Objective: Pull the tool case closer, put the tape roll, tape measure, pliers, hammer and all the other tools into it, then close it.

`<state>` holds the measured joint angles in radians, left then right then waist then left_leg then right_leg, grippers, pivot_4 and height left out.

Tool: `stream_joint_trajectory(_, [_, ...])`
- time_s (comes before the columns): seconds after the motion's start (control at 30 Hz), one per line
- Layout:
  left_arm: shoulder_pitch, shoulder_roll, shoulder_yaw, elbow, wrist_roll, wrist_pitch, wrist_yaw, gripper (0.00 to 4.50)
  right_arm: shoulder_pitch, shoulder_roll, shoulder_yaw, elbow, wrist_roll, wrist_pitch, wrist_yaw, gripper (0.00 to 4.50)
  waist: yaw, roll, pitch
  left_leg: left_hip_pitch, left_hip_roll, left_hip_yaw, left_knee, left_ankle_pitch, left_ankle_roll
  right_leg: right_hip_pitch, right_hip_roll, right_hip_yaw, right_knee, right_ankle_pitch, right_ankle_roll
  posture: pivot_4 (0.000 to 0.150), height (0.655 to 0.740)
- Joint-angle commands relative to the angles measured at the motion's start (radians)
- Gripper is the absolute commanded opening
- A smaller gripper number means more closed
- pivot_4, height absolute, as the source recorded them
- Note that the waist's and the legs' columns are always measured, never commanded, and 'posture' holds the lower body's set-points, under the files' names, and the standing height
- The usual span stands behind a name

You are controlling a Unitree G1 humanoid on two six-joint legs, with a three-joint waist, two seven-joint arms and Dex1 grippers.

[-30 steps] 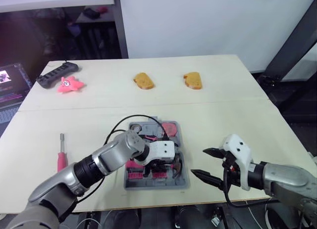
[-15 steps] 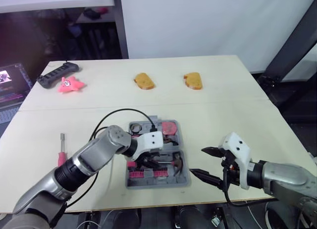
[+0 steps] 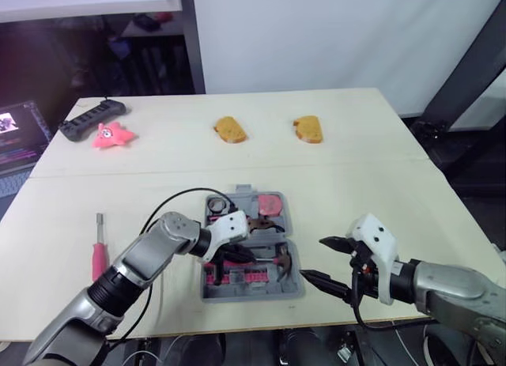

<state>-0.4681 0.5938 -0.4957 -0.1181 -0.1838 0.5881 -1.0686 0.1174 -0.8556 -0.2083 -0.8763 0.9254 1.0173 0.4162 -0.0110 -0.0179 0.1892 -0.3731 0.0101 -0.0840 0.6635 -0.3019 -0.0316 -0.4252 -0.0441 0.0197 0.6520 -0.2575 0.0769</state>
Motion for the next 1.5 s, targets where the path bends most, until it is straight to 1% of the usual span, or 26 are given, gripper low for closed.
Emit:
stream_joint_trajectory(0.03, [0.020, 0.006, -0.014, 0.020, 0.040, -0.056, -0.004, 0.06, 0.006, 0.001, -0.018, -0.023, 0.003, -0.017, -0.004, 4.50, 0.001, 0.000, 0.000, 0.000, 0.000, 0.000, 0.000, 0.000, 0.000, 0.000, 0.000, 0.000, 0.000, 0.000, 0.000, 0.150, 0.7400])
stream_joint_trajectory(0.23, [0.050, 0.012, -0.056, 0.096, 0.130, -0.180, -0.002, 0.06, 0.011, -0.004, -0.027, -0.022, 0.006, -0.016, -0.003, 4.50, 0.001, 0.002, -0.003, 0.001, 0.000, 0.000, 0.000, 0.000, 0.000, 0.001, 0.000, 0.000, 0.000, 0.000, 0.000, 0.150, 0.7400])
stream_joint_trajectory(0.33, [0.059, 0.008, -0.054, 0.110, 0.143, -0.197, -0.004, 0.06, 0.013, -0.004, -0.029, -0.023, 0.007, -0.016, -0.004, 4.50, -0.001, 0.004, -0.005, 0.002, 0.000, 0.000, 0.000, 0.000, 0.000, 0.003, 0.000, 0.000, 0.000, 0.000, 0.000, 0.150, 0.7400])
stream_joint_trajectory(0.47, [0.096, 0.021, -0.118, 0.214, 0.257, -0.286, 0.037, 0.06, 0.013, -0.006, -0.032, -0.024, 0.011, -0.012, -0.009, 4.50, -0.001, 0.007, -0.015, 0.003, 0.000, 0.000, 0.000, -0.001, 0.002, 0.004, 0.000, 0.000, 0.000, 0.000, 0.000, 0.150, 0.7400])
stream_joint_trajectory(0.5, [0.103, 0.021, -0.124, 0.226, 0.270, -0.302, 0.042, 0.06, 0.014, -0.007, -0.033, -0.024, 0.011, -0.012, -0.010, 4.50, -0.001, 0.008, -0.017, 0.005, 0.000, 0.000, 0.000, -0.002, 0.004, 0.006, 0.000, 0.000, -0.001, 0.000, 0.000, 0.150, 0.7400])
stream_joint_trajectory(0.57, [0.111, 0.017, -0.132, 0.241, 0.288, -0.332, 0.050, 0.06, 0.010, -0.008, -0.034, -0.021, 0.012, -0.009, -0.014, 4.50, -0.003, 0.007, -0.018, 0.018, 0.000, 0.001, -0.002, -0.006, 0.010, 0.020, 0.001, 0.001, -0.003, -0.002, 0.000, 0.150, 0.7400])
stream_joint_trajectory(0.63, [0.120, 0.019, -0.147, 0.255, 0.319, -0.377, 0.061, 0.06, 0.010, -0.011, -0.035, -0.019, 0.011, -0.008, -0.015, 4.50, -0.003, 0.007, -0.023, 0.023, 0.001, 0.001, -0.002, -0.010, 0.017, 0.029, 0.001, 0.000, -0.004, -0.008, -0.003, 0.150, 0.7400])
stream_joint_trajectory(0.73, [0.143, 0.009, -0.155, 0.268, 0.340, -0.396, 0.071, 0.06, 0.015, -0.016, -0.033, -0.014, 0.002, -0.008, -0.014, 4.50, -0.003, 0.010, -0.029, 0.027, 0.001, 0.001, -0.002, -0.011, 0.019, 0.032, 0.001, 0.001, -0.005, -0.010, -0.003, 0.150, 0.7400])
stream_joint_trajectory(0.77, [0.149, 0.005, -0.153, 0.272, 0.341, -0.392, 0.071, 0.06, 0.014, -0.017, -0.032, -0.013, 0.003, -0.009, -0.014, 4.50, -0.002, 0.011, -0.030, 0.033, 0.001, 0.001, -0.002, -0.012, 0.020, 0.034, 0.001, 0.001, -0.005, -0.010, -0.002, 0.150, 0.7400])
stream_joint_trajectory(0.87, [0.150, -0.005, -0.135, 0.282, 0.336, -0.393, 0.077, 0.06, 0.009, -0.018, -0.030, -0.010, 0.006, -0.008, -0.015, 4.50, -0.001, 0.013, -0.035, 0.034, 0.000, 0.001, -0.002, -0.012, 0.020, 0.036, 0.000, 0.001, -0.005, -0.012, 0.001, 0.150, 0.7400])
stream_joint_trajectory(0.97, [0.132, -0.015, -0.073, 0.281, 0.291, -0.382, 0.076, 0.06, 0.001, -0.020, -0.027, -0.003, 0.003, -0.009, -0.010, 4.50, -0.001, 0.014, -0.036, 0.034, 0.000, 0.001, -0.002, -0.012, 0.020, 0.036, 0.000, 0.001, -0.005, -0.012, 0.001, 0.150, 0.7400])
stream_joint_trajectory(1.07, [0.117, 0.002, 0.023, 0.220, 0.207, -0.352, 0.048, 0.06, 0.004, -0.018, -0.028, 0.012, -0.010, -0.025, 0.003, 4.50, -0.003, 0.012, -0.034, 0.034, 0.000, 0.001, -0.002, -0.012, 0.020, 0.035, 0.000, 0.001, -0.005, -0.013, 0.001, 0.150, 0.7400])
stream_joint_trajectory(1.13, [0.112, 0.032, 0.134, 0.136, 0.073, -0.314, -0.004, 0.06, 0.023, -0.010, -0.041, 0.030, -0.031, -0.057, 0.025, 4.50, -0.010, 0.008, -0.030, 0.033, 0.001, 0.001, -0.003, -0.012, 0.020, 0.032, 0.001, 0.001, -0.004, -0.012, 0.001, 0.150, 0.7400])
stream_joint_trajectory(1.2, [0.126, 0.056, 0.258, 0.070, -0.087, -0.305, -0.077, 0.06, 0.066, -0.013, -0.055, 0.054, -0.081, -0.110, 0.060, 4.50, -0.011, 0.007, -0.026, 0.030, 0.004, 0.001, -0.003, -0.012, 0.020, 0.028, 0.004, 0.001, -0.003, -0.012, -0.001, 0.150, 0.7400])
stream_joint_trajectory(1.23, [0.137, 0.093, 0.339, 0.053, -0.166, -0.298, -0.127, 0.06, 0.103, -0.014, -0.068, 0.077, -0.128, -0.159, 0.085, 4.50, -0.006, 0.008, -0.025, 0.029, 0.004, 0.001, -0.003, -0.012, 0.020, 0.026, 0.005, 0.001, -0.003, -0.010, -0.003, 0.150, 0.7400])
stream_joint_trajectory(1.27, [0.152, 0.132, 0.409, 0.050, -0.220, -0.311, -0.173, 0.06, 0.138, -0.011, -0.089, 0.099, -0.160, -0.199, 0.110, 4.50, -0.004, 0.009, -0.024, 0.024, 0.004, 0.000, -0.003, -0.012, 0.020, 0.022, 0.005, 0.000, -0.002, -0.009, -0.003, 0.150, 0.7400])
stream_joint_trajectory(1.33, [0.185, 0.197, 0.504, 0.053, -0.263, -0.301, -0.204, 0.06, 0.205, -0.015, -0.129, 0.129, -0.210, -0.259, 0.159, 4.50, 0.001, 0.010, -0.024, 0.018, 0.004, 0.000, -0.002, -0.012, 0.019, 0.016, 0.004, -0.001, -0.002, -0.009, -0.002, 0.150, 0.7400])
stream_joint_trajectory(1.4, [0.228, 0.259, 0.582, 0.074, -0.284, -0.279, -0.213, 0.06, 0.266, -0.013, -0.183, 0.153, -0.235, -0.301, 0.209, 4.50, 0.000, 0.012, -0.022, 0.017, 0.003, 0.001, -0.002, -0.012, 0.020, 0.016, 0.002, -0.001, -0.003, -0.009, -0.002, 0.150, 0.7400])
stream_joint_trajectory(1.5, [0.333, 0.367, 0.709, 0.192, -0.237, -0.331, -0.211, 0.06, 0.354, 0.009, -0.288, 0.199, -0.268, -0.364, 0.271, 4.50, -0.003, 0.013, -0.018, 0.017, 0.001, 0.002, -0.003, -0.012, 0.020, 0.017, 0.000, 0.000, -0.004, -0.010, -0.001, 0.150, 0.7400])
